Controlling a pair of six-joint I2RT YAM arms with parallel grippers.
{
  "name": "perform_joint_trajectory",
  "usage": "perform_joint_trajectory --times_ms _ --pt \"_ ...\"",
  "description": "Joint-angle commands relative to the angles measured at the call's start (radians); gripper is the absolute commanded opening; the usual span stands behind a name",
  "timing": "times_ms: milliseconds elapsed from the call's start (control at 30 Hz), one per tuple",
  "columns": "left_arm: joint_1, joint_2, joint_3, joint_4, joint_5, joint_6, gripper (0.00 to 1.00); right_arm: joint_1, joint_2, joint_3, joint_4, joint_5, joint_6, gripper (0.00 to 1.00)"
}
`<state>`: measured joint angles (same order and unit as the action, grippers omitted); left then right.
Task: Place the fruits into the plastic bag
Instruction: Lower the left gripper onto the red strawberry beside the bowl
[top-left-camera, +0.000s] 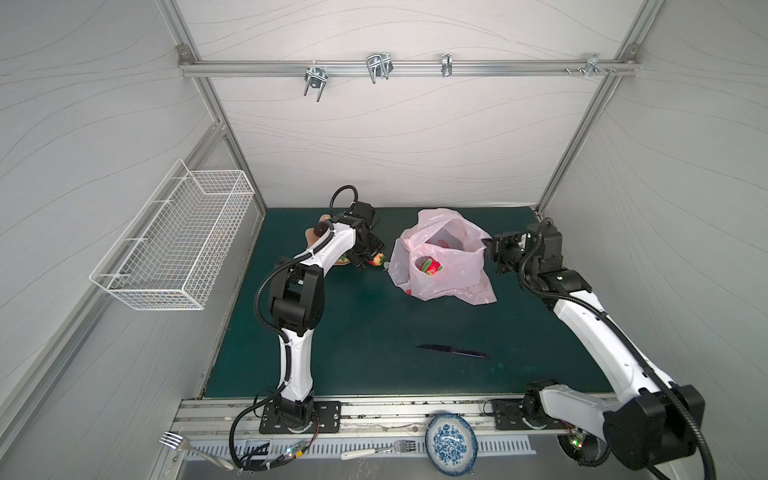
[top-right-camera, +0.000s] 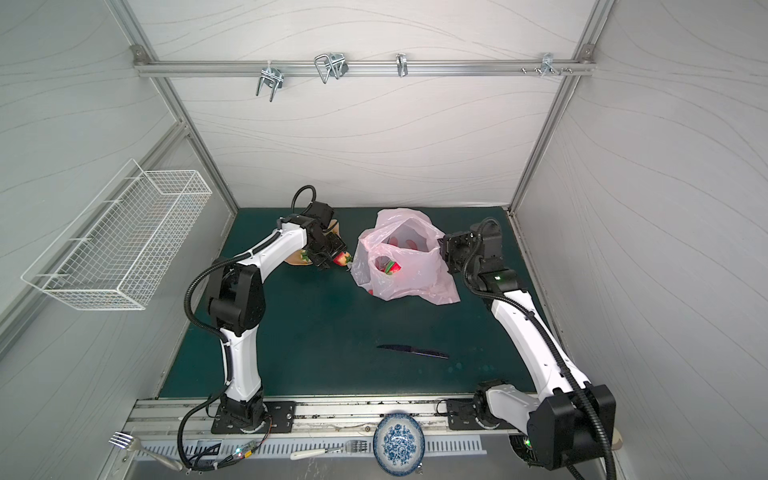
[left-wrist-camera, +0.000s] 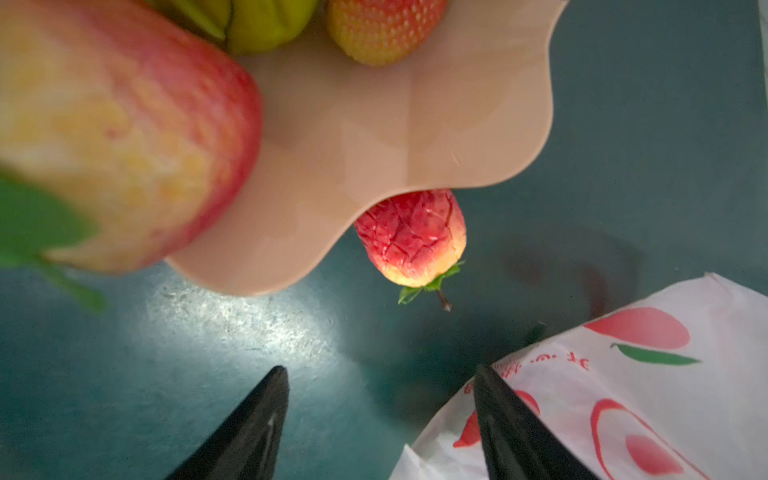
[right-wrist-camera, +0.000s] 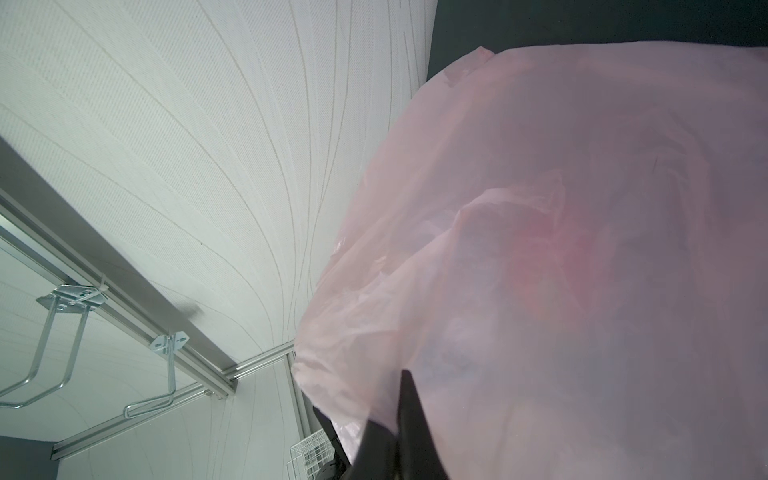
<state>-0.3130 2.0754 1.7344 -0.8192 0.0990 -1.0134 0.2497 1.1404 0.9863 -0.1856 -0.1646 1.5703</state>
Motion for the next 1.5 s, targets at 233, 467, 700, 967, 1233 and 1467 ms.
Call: perform_joint_trajectory --times_ms 233,467,700,967,1233,1467 --pt "-0.003 0.124 0.1 0.045 -0.061 -0.125 0.74 -0.006 -0.002 -0.028 0.053 -0.039 0.012 0.0" --pt "0.002 0.171 0.118 0.092 -0.062 -0.169 0.75 -0.006 -0.01 -0.035 0.066 -0.046 0.009 0.0" --pt "0.003 0.235 0.171 0.095 -0.045 -0.172 0.74 -0.007 -0.006 -0.04 0.075 -0.059 0.012 0.0" --pt "0.003 0.229 0.145 0.106 -0.023 -0.164 0.58 -0.007 -0.006 -0.032 0.072 -0.056 0.009 0.0" --pt "-0.007 0.075 -0.002 0.118 -0.02 -0.109 0.37 -0.007 -0.01 -0.034 0.064 -0.044 0.011 0.0" --pt "-0.035 -0.242 -0.251 0.155 -0.031 -0.038 0.35 -0.007 -0.013 -0.032 0.056 -0.032 0.008 0.0"
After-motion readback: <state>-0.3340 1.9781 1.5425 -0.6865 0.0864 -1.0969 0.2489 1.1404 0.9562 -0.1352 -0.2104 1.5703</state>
